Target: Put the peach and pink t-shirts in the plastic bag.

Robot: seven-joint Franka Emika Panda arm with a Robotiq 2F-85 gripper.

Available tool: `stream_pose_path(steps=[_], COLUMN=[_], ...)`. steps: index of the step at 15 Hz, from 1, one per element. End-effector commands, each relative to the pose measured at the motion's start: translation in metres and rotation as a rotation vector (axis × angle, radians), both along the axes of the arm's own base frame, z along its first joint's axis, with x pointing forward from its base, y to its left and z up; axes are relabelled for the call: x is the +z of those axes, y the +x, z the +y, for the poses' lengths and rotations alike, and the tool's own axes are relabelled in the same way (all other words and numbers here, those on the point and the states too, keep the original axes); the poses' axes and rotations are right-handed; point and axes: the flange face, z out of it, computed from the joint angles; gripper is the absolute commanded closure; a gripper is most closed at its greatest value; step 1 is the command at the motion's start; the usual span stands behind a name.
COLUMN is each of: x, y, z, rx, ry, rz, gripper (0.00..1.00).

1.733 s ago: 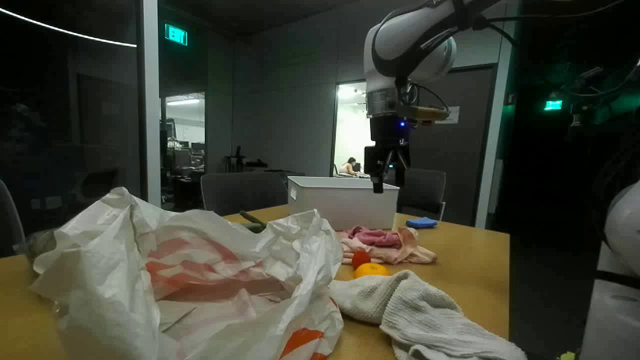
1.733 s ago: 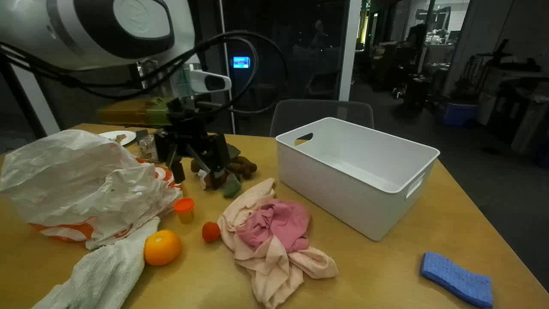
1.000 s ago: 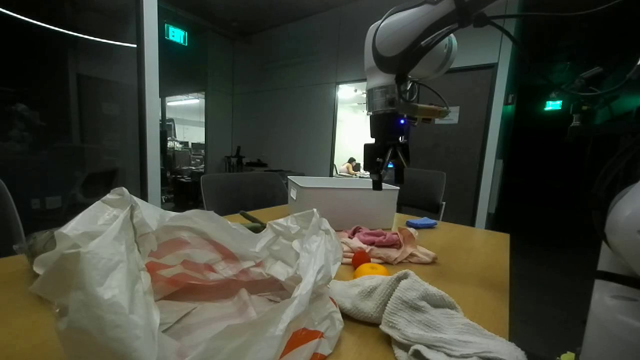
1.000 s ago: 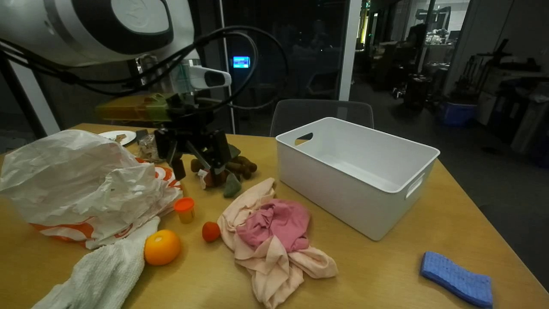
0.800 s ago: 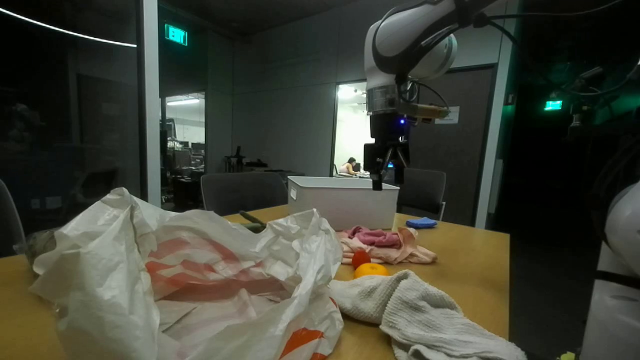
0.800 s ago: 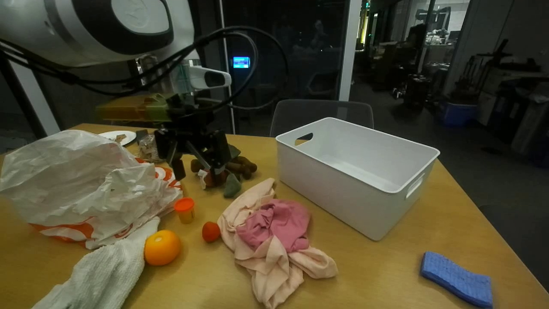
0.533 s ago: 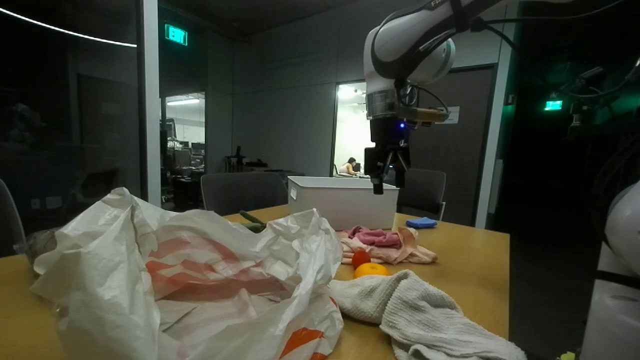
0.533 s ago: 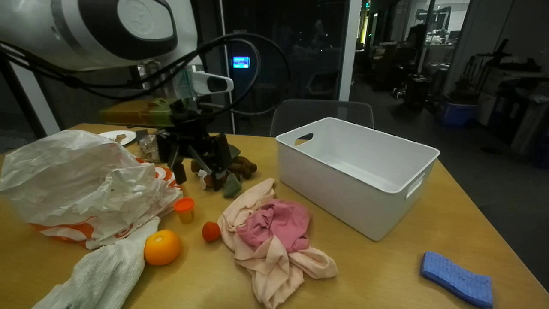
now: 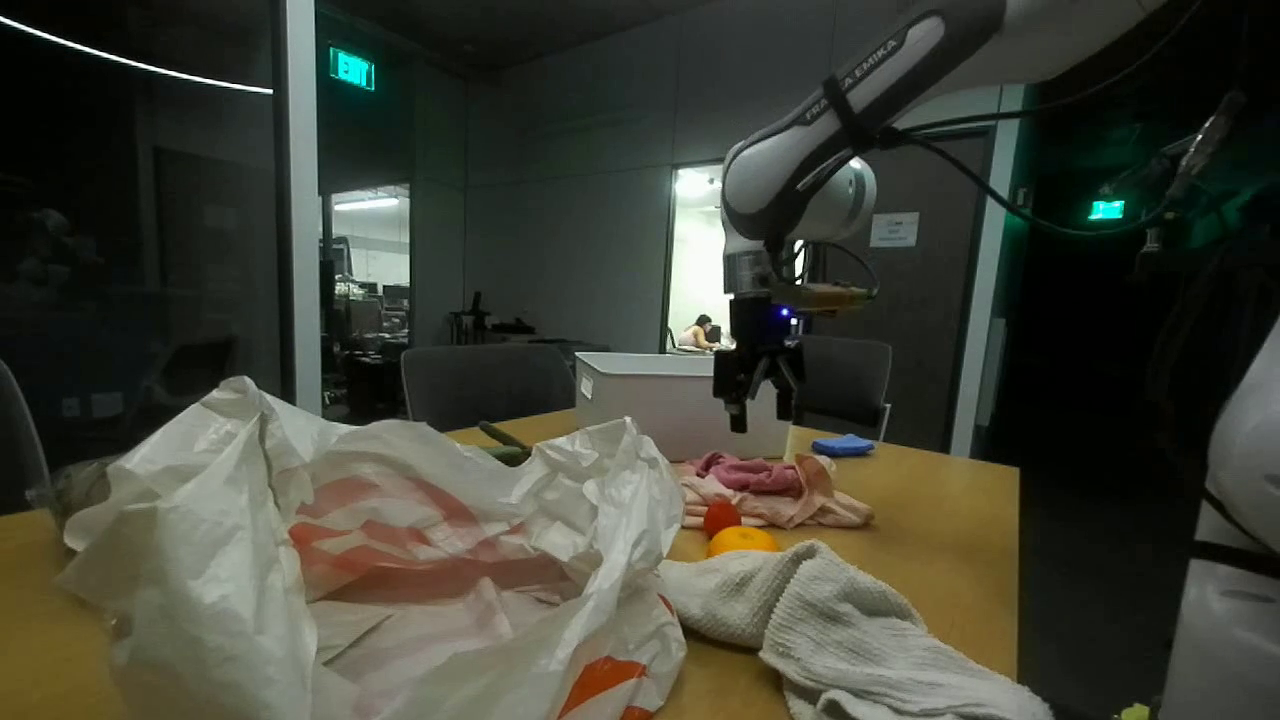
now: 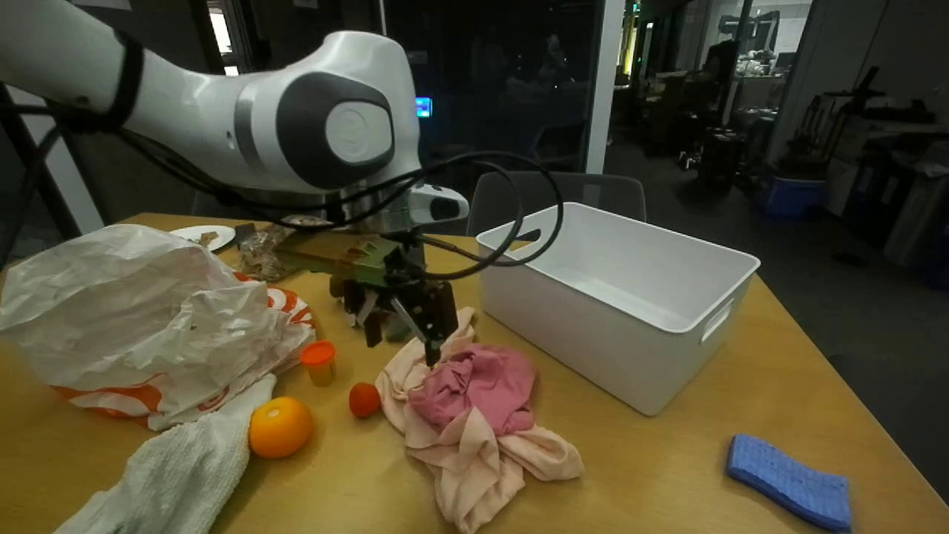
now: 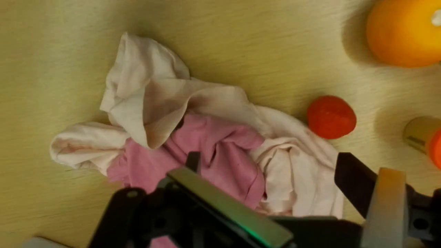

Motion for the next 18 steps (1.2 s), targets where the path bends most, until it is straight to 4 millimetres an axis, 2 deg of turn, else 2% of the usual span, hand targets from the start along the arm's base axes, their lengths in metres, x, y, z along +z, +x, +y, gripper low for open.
stream_pose_path(steps=[1, 6, 10, 11, 12, 18], x=[-0.023, -0.07, -0.093, -0.096, -0.098, -0.097], y=[0.031, 0.053, 0.068, 0.069, 0.071, 0.074], z=[-0.024, -0.057, -0.075, -0.077, -0.078, -0.08], rx=[-0.037, -0.102, -0.139, -0.142, -0.143, -0.168], ry=[-0.02, -0.027, -0.032, -0.028, -0.019, -0.002], rz=[-0.064, -0.095, -0.15, -0.154, -0.152, -0.146], gripper=[0.0, 0.0, 0.0, 0.09, 0.26, 0.71])
